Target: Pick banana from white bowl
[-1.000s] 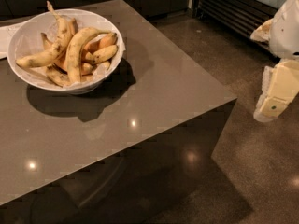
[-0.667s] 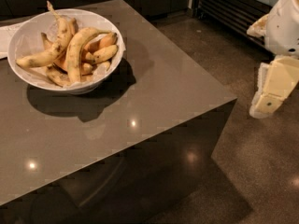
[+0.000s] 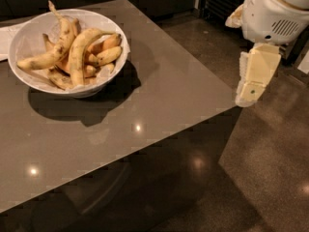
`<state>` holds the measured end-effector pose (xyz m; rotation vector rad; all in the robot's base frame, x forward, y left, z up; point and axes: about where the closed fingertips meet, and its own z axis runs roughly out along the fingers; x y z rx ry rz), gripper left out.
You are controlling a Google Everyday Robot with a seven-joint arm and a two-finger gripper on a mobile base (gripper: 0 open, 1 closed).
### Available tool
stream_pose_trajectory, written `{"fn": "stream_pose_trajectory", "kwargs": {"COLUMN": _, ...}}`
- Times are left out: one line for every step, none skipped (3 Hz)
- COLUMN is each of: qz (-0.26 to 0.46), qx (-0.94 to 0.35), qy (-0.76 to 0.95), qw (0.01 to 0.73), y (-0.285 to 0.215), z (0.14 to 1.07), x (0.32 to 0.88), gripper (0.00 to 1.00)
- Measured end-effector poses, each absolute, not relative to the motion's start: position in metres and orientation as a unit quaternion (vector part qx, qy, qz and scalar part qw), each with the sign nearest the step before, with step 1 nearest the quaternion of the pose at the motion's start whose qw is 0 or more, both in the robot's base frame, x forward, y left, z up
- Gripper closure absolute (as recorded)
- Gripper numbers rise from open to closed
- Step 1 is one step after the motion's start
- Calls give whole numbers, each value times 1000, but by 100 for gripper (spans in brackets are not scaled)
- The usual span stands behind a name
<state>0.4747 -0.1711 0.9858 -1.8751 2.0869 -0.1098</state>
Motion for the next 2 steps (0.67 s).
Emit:
{"fn": "stream_pose_trajectory", "kwargs": {"qz": -39, "qx": -660, "qy": 732, "qw": 168, "y": -169, "z": 986, "x": 476, "gripper": 0}}
{"fn": "stream_pose_trajectory", "kwargs": {"qz": -54, "qx": -668, "qy": 724, "qw": 165, "y": -169, "z": 987, "x": 475, "gripper": 0}}
